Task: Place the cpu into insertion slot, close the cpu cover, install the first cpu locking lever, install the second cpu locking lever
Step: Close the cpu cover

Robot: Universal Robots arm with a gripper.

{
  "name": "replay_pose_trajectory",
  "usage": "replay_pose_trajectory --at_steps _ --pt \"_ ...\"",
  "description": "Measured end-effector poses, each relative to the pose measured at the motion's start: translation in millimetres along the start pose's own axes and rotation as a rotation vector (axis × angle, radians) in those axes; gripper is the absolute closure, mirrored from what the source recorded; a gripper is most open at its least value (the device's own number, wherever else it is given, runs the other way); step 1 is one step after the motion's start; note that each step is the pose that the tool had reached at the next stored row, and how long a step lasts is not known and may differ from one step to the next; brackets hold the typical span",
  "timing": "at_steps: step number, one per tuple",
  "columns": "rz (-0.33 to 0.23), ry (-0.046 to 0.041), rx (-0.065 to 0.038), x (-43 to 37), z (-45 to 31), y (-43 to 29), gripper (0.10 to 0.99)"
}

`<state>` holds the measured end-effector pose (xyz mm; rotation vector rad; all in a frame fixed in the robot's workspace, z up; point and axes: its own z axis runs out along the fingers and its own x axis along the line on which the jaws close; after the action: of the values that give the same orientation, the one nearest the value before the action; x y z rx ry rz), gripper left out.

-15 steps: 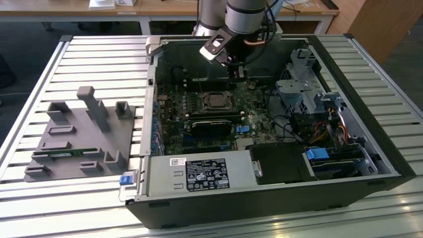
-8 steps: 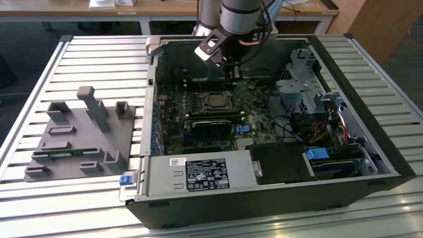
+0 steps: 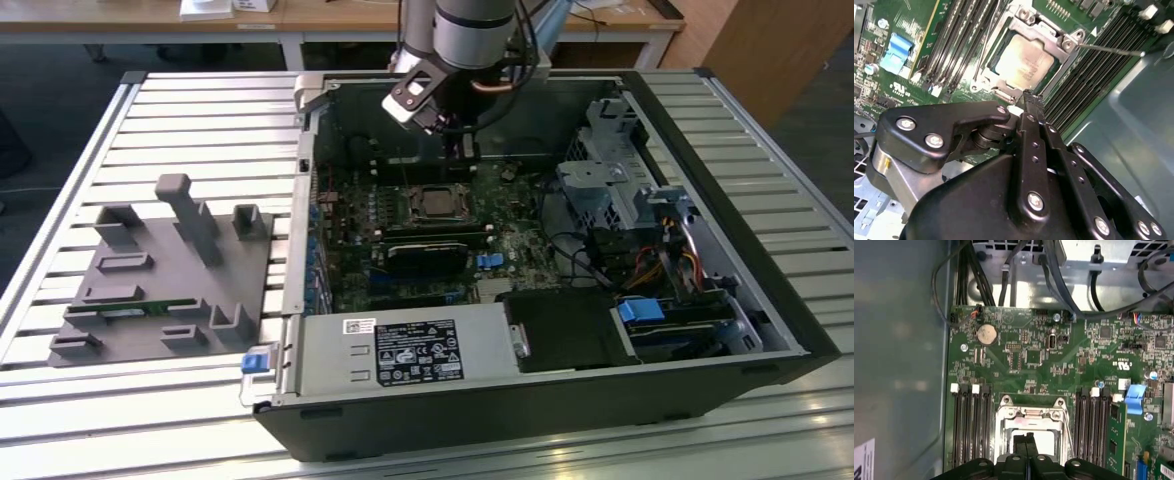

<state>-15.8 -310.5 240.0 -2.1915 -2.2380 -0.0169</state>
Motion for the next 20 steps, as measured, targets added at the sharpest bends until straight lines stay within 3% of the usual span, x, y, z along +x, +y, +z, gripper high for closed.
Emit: replay_pose_trajectory --at_steps 20 --pt "0.000 0.0000 0.000 0.5 0.5 -25.6 0.969"
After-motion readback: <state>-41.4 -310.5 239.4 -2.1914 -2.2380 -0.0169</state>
